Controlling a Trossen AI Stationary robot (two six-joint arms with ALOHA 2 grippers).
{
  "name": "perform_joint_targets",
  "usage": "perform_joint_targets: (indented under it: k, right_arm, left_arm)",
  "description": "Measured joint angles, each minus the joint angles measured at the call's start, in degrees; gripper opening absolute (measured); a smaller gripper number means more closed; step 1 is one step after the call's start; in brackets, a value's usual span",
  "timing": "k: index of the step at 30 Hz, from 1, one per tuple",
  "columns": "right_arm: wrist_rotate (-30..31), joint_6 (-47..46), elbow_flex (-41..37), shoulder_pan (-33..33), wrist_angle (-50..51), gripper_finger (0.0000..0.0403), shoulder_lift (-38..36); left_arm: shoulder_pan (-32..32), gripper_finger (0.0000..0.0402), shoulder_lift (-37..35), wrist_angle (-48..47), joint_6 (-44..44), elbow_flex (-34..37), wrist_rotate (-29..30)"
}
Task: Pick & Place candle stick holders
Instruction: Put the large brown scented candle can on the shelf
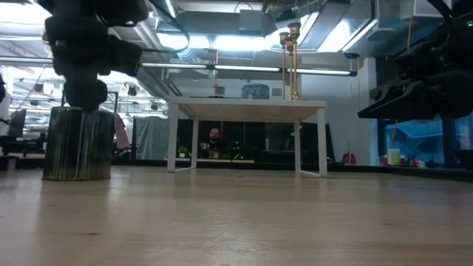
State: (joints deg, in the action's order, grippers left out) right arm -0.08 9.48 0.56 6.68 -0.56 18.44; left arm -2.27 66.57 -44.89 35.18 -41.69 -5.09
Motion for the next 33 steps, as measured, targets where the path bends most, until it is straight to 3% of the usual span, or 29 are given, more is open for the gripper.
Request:
perform_joint_targets:
  k: [15, 25, 33]
  right_arm:
    - [0.0, 0.01, 0.0, -0.02, 0.0, 0.0232, 0.02]
    - [0.0, 0.0, 0.0, -0.01, 0.0, 0.0232, 0.02]
    - [0.0, -0.01, 0.0, 0.0, 0.0, 0.0232, 0.02]
  left_arm:
    - [-1.13, 0.04, 9.51, -0.08, -5.52, -0.04, 1.49]
    - [-1.13, 0.04, 16.53, 0.93, -5.47, -0.08, 2.77]
    - [-1.13, 0.0391, 17.26, 1.41, -1.6, -0.26, 3.53]
